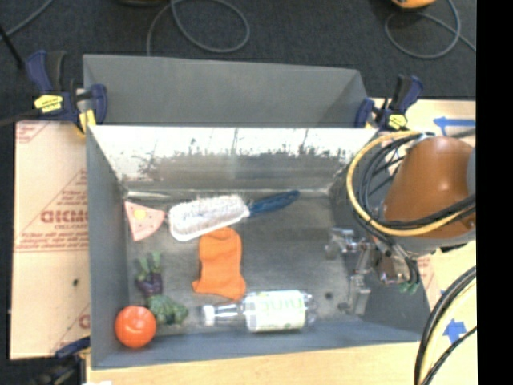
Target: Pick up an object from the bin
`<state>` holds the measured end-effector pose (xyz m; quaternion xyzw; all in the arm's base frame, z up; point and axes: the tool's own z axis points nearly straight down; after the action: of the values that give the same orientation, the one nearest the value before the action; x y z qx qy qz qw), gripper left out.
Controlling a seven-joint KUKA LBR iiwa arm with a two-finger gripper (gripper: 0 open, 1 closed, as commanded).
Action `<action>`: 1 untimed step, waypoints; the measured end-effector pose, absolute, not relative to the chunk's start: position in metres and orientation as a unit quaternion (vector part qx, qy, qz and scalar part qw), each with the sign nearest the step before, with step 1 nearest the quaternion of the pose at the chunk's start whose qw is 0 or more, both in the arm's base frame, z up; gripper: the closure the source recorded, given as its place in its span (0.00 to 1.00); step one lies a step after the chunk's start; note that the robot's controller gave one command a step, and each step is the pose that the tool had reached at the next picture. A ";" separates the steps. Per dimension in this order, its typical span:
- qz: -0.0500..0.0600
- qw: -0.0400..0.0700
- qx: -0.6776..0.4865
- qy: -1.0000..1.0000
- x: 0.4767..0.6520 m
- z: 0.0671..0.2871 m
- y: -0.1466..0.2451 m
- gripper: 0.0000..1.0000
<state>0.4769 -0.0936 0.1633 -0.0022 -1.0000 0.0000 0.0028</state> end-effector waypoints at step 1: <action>0.001 -0.001 0.000 -1.000 0.479 0.167 -0.093 0.00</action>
Offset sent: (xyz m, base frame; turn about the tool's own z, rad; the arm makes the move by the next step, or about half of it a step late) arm 0.0219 0.0713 -0.0933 -0.2443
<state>0.4789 -0.0933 0.1673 -0.0001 -1.0000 0.0007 -0.0013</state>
